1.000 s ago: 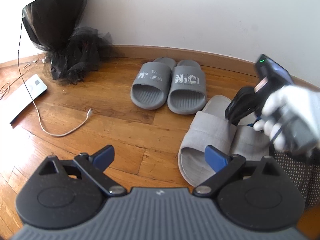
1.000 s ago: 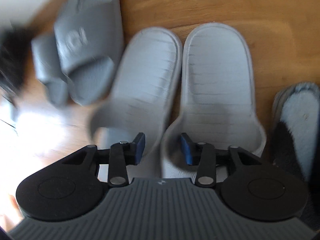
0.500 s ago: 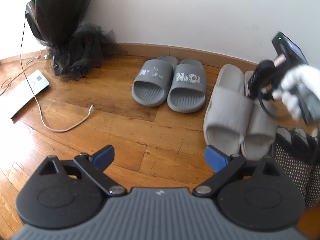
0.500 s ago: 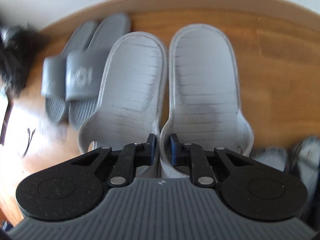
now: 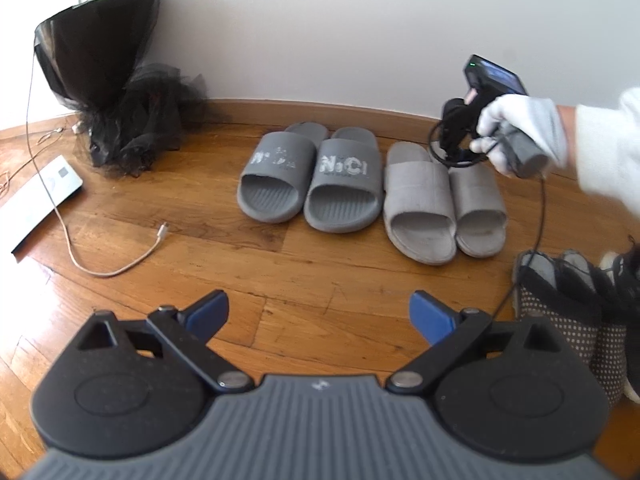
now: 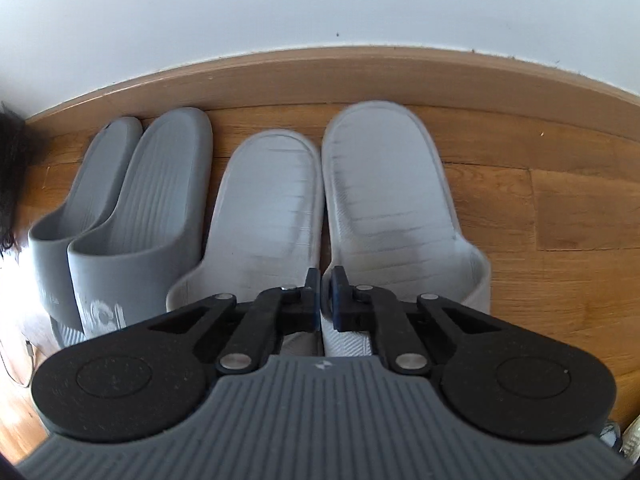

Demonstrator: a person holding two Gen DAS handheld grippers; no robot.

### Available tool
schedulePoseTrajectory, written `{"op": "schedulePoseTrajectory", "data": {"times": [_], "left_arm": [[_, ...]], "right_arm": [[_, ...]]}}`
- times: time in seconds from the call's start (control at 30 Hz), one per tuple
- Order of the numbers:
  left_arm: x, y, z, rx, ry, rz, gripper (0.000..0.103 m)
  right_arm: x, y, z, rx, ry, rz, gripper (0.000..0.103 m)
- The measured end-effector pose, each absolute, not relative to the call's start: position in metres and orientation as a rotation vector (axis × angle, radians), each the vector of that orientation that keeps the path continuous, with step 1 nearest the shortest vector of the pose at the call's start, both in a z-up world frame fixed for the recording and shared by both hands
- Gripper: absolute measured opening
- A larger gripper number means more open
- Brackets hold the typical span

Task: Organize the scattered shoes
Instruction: 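Set the light grey slides down beside the grey NaCl slides with the right tool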

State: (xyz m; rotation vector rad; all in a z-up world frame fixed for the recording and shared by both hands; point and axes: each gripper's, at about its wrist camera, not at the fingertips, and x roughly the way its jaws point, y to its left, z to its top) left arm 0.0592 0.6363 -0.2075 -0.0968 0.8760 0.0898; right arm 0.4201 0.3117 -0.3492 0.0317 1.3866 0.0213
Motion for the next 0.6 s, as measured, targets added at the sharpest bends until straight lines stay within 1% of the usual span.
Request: {"op": "schedulePoseTrajectory", "data": {"times": [0.1, 0.13, 0.17, 0.23, 0.27, 0.33, 0.4, 0.5, 0.6], "left_arm": [[0.060, 0.637, -0.212, -0.109, 0.891, 0.097, 0.098], [0.060, 0.638, -0.212, -0.112, 0.893, 0.098, 0.098], [0.060, 0.639, -0.213, -0.119, 0.896, 0.099, 0.098], [0.060, 0.640, -0.214, -0.117, 0.899, 0.102, 0.098], [0.060, 0.640, -0.214, -0.114, 0.901, 0.104, 0.098], [0.061, 0.640, -0.215, -0.111, 0.906, 0.107, 0.098], [0.061, 0.641, -0.217, -0.110, 0.913, 0.112, 0.098], [0.062, 0.641, -0.219, -0.110, 0.925, 0.119, 0.098], [0.061, 0.640, -0.219, -0.108, 0.926, 0.116, 0.098]], "right_arm": [[0.420, 0.307, -0.347, 0.053, 1.402, 0.052, 0.010], [0.418, 0.306, -0.341, 0.054, 1.398, 0.066, 0.017], [0.415, 0.303, -0.332, 0.046, 1.388, 0.080, 0.023], [0.401, 0.307, -0.314, 0.048, 1.355, 0.117, 0.045], [0.392, 0.306, -0.302, 0.052, 1.329, 0.148, 0.050], [0.365, 0.301, -0.275, 0.059, 1.264, 0.206, 0.075], [0.341, 0.305, -0.264, 0.053, 1.231, 0.244, 0.085], [0.305, 0.311, -0.275, -0.013, 1.218, 0.294, 0.085], [0.280, 0.320, -0.313, -0.066, 1.220, 0.248, 0.084]]}}
